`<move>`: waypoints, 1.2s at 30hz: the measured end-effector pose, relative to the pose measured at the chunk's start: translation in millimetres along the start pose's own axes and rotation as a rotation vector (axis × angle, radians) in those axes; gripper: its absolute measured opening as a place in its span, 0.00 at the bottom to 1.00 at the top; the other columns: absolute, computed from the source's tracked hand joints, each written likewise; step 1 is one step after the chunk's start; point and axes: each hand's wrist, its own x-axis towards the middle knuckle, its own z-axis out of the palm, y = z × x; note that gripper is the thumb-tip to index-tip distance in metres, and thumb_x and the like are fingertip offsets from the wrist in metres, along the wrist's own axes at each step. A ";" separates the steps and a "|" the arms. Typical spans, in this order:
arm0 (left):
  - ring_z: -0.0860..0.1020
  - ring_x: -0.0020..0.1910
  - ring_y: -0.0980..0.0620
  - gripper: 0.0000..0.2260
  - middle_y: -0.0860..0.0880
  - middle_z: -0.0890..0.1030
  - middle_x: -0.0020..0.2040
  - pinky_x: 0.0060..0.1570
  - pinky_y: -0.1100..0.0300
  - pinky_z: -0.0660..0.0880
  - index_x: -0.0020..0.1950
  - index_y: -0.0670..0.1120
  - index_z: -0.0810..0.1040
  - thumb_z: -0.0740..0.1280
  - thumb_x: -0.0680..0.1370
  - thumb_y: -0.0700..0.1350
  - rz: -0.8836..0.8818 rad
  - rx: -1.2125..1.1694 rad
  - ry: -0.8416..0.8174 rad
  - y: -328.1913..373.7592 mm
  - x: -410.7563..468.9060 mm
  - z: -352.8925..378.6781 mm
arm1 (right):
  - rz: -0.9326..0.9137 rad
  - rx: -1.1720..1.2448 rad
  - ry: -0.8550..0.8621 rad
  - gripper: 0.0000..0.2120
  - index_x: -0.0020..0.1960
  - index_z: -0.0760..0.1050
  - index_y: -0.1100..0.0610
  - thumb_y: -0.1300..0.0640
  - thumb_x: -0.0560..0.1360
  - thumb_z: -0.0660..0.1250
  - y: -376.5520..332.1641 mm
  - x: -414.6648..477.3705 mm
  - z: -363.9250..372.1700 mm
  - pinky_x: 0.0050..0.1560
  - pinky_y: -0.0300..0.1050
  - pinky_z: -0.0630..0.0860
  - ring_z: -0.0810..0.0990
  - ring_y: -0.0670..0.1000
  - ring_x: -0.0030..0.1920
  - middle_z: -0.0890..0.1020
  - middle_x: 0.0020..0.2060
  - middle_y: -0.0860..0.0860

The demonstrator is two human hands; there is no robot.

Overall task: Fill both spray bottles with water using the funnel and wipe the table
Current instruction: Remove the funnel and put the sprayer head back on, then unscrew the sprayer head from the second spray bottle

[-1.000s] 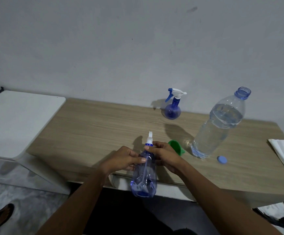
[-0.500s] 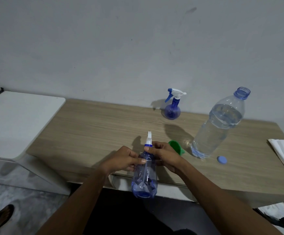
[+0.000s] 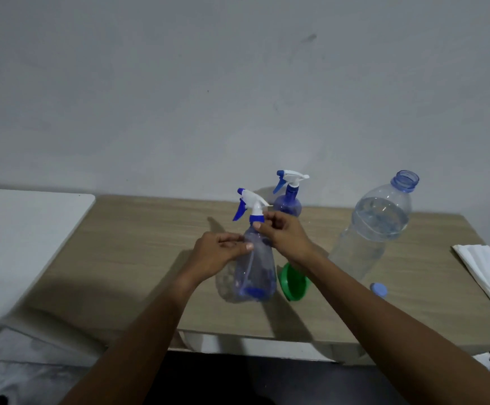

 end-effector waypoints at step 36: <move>0.77 0.50 0.59 0.18 0.57 0.78 0.54 0.46 0.70 0.70 0.62 0.52 0.75 0.74 0.75 0.42 0.135 0.037 0.303 1.1 173.1 33.0 | 0.035 -0.261 0.638 0.11 0.55 0.76 0.47 0.61 0.77 0.69 31.2 137.4 -45.4 0.58 0.57 0.81 0.82 0.54 0.52 0.82 0.52 0.49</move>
